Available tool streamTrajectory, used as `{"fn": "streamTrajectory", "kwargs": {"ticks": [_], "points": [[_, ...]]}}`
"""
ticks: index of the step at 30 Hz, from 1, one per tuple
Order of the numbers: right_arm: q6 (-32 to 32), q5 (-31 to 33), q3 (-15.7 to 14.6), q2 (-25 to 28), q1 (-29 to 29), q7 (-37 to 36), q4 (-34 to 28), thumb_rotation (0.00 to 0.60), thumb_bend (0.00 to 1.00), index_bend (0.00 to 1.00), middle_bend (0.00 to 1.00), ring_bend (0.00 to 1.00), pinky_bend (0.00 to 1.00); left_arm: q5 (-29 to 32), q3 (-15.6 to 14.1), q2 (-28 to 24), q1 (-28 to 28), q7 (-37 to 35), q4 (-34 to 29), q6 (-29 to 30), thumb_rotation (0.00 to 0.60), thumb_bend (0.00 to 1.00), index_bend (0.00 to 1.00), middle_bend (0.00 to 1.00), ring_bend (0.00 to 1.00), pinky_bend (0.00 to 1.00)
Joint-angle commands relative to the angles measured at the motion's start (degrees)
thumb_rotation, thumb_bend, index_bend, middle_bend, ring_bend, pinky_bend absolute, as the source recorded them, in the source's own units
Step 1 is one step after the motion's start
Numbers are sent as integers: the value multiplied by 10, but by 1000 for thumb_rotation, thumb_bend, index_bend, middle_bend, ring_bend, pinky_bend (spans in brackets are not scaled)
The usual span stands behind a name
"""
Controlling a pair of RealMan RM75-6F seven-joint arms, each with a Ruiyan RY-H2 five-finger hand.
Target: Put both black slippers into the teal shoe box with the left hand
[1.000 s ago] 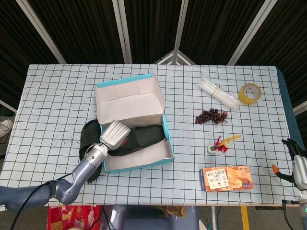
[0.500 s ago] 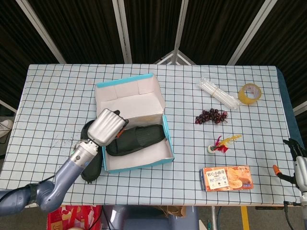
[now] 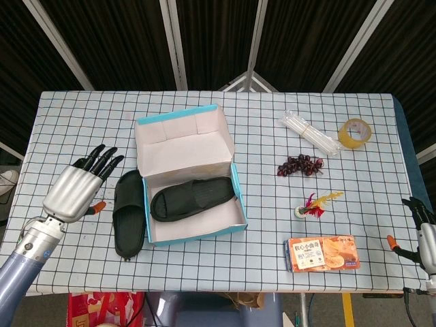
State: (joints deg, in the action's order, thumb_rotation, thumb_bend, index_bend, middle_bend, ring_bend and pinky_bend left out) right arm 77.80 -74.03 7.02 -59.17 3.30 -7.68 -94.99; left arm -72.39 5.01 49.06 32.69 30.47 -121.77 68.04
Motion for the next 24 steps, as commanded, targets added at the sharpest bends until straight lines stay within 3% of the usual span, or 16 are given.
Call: {"fn": "streamTrajectory", "kwargs": {"ticks": [1, 6, 12, 24], "points": [[0, 1, 0, 0, 0, 0, 0, 600, 308, 152, 113, 181, 188, -16, -28, -2, -36, -57, 14, 1, 600, 124, 74, 45, 0, 298], [-3, 3, 0, 0, 0, -2, 3, 600, 308, 152, 113, 182, 188, -18, -53, 31, -76, -105, 74, 15, 600, 124, 75, 128, 20, 295], [-10, 4, -1, -3, 4, 4, 6, 600, 309, 152, 113, 181, 188, 3, -48, 62, -80, -149, 126, -9, 600, 124, 77, 165, 40, 295], [-20, 13, -3, -11, 10, 27, 8, 600, 308, 152, 113, 181, 188, 150, 0, 70, 5, -201, 158, -183, 600, 124, 84, 152, 49, 278]]}}
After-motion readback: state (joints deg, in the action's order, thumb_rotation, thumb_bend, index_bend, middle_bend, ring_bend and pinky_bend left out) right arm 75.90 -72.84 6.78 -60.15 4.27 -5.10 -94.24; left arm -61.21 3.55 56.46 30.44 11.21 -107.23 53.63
